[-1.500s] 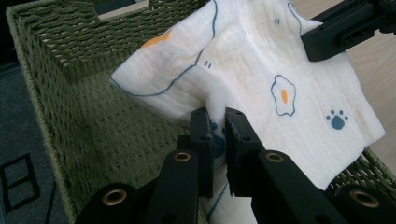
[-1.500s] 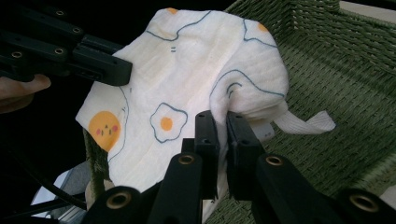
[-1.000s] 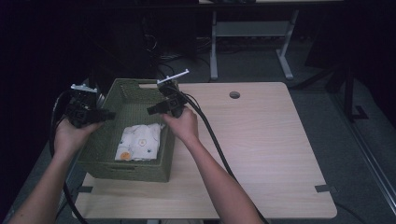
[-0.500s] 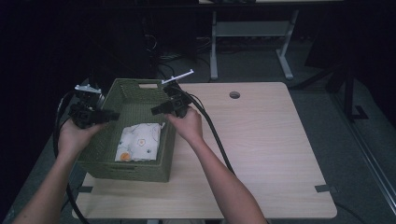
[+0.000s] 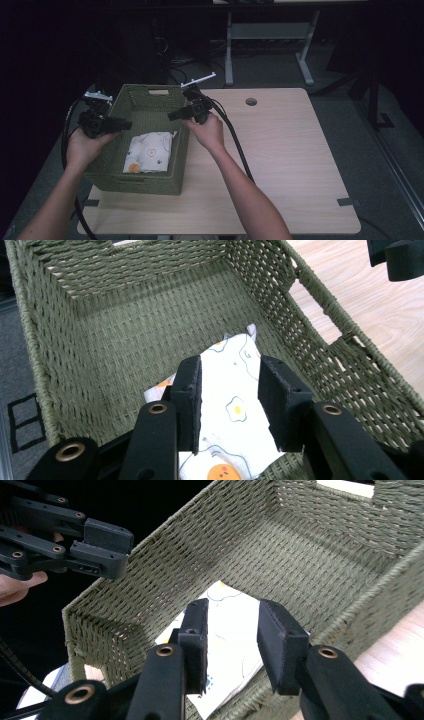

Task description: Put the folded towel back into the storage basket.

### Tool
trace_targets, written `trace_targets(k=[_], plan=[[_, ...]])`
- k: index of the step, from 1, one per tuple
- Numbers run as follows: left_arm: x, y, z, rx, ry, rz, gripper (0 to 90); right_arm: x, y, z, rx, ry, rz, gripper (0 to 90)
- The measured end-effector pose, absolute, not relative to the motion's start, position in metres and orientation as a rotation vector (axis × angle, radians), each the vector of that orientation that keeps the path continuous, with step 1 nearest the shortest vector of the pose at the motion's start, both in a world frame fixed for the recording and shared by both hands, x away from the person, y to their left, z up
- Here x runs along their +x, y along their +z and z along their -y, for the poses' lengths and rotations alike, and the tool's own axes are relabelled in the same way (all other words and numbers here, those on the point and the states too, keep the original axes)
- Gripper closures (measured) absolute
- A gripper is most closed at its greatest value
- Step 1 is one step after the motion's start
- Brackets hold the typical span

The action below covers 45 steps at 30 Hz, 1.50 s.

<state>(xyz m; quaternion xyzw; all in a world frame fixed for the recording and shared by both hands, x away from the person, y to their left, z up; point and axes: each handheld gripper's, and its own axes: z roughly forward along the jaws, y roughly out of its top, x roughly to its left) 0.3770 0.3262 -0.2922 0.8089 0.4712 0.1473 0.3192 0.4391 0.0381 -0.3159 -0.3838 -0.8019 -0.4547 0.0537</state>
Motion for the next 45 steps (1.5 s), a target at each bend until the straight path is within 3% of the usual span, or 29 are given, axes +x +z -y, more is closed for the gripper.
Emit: trace_targets(k=[13,45], plan=[[0.373,-0.282,-0.300,2.135,0.390,-1.190,57.8,0.436,-0.311,-0.003,-1.219,-1.412,2.418,58.8],[0.373,-0.280,-0.186,2.207,0.314,-0.969,50.6,0.417,-0.313,0.116,-1.432,-1.488,2.353,50.6]])
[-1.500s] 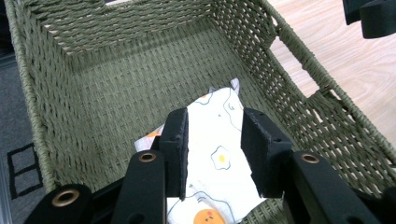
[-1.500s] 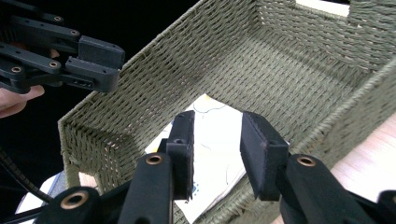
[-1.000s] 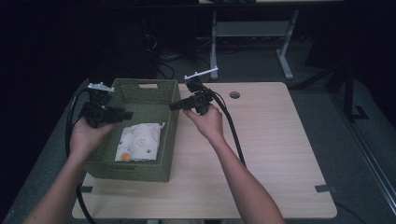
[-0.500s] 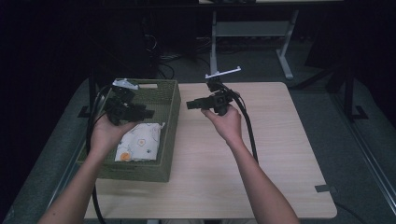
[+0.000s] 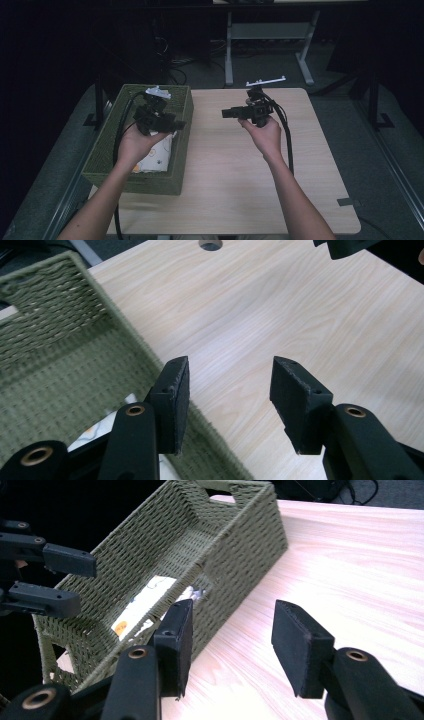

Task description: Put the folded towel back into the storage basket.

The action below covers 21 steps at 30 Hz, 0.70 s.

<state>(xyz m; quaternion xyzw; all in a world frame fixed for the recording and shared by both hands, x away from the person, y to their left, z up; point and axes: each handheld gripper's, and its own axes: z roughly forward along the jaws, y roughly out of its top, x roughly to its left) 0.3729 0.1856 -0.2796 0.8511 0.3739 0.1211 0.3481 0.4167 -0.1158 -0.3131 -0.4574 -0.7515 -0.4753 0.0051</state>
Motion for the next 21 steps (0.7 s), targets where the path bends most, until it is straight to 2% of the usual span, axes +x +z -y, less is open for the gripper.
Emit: trace_targets(k=[21], plan=[[0.366,-0.289,-0.155,2.202,0.257,-0.916,47.1,0.406,-0.330,0.168,-1.544,-1.460,2.312,45.5]])
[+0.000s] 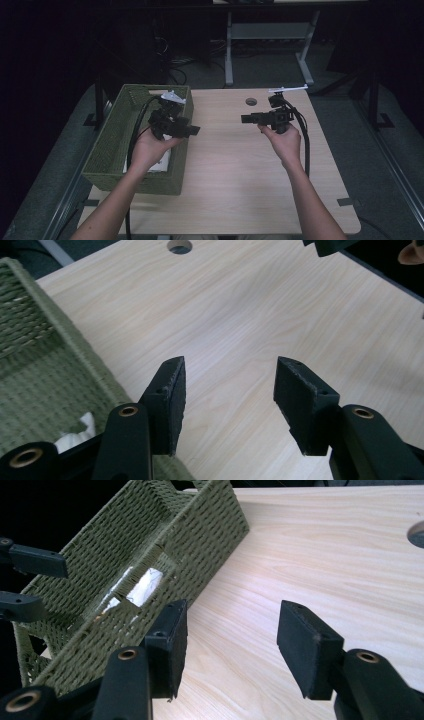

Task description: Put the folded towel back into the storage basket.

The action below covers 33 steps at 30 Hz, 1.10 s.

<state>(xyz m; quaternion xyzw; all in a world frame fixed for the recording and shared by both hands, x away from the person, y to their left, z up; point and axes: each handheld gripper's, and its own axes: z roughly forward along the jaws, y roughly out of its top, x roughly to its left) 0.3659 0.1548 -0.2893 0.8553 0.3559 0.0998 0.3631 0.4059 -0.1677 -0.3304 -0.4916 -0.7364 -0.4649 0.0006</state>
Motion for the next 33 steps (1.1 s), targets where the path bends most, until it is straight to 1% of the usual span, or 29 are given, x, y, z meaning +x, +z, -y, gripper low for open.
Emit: trace_targets(k=[9,33], plan=[[0.363,-0.293,-0.142,2.227,0.244,-0.888,45.9,0.402,-0.336,0.183,-1.583,-1.452,2.295,43.5],[0.353,-0.306,-0.109,2.234,0.190,-0.826,42.6,0.387,-0.352,0.219,-1.642,-1.453,2.256,40.3]])
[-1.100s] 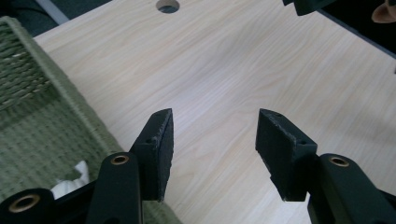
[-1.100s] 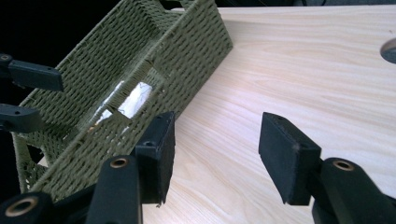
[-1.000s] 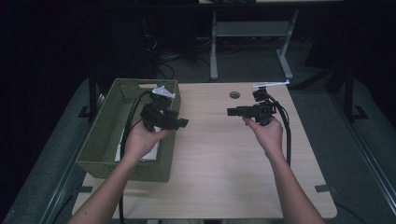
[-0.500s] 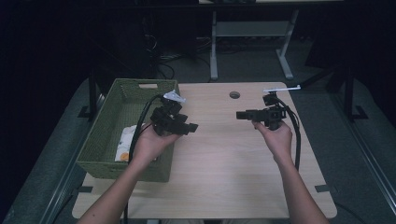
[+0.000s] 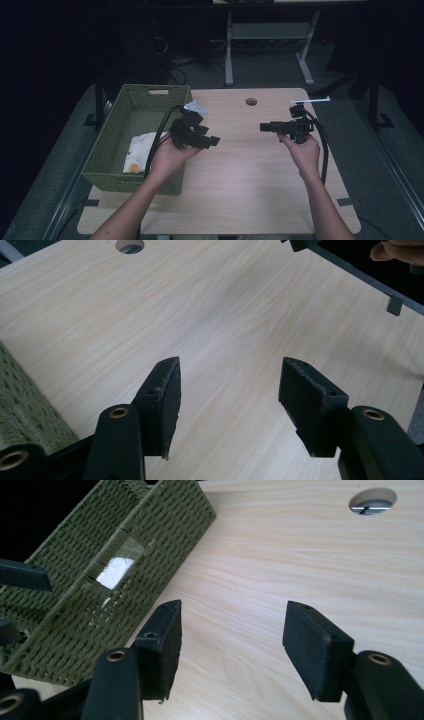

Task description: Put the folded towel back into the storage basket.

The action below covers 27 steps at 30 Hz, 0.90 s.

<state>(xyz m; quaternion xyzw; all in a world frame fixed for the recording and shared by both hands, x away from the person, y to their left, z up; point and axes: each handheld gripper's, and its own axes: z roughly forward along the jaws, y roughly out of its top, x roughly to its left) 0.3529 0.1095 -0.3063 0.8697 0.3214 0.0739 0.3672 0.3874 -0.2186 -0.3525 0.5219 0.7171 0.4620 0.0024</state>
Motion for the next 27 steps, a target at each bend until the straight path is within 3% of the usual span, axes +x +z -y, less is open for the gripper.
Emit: trace_targets(k=[27], plan=[[0.344,-0.319,-0.089,2.242,0.157,-0.799,37.1,0.373,-0.379,0.256,1.724,1.417,-2.204,35.9]])
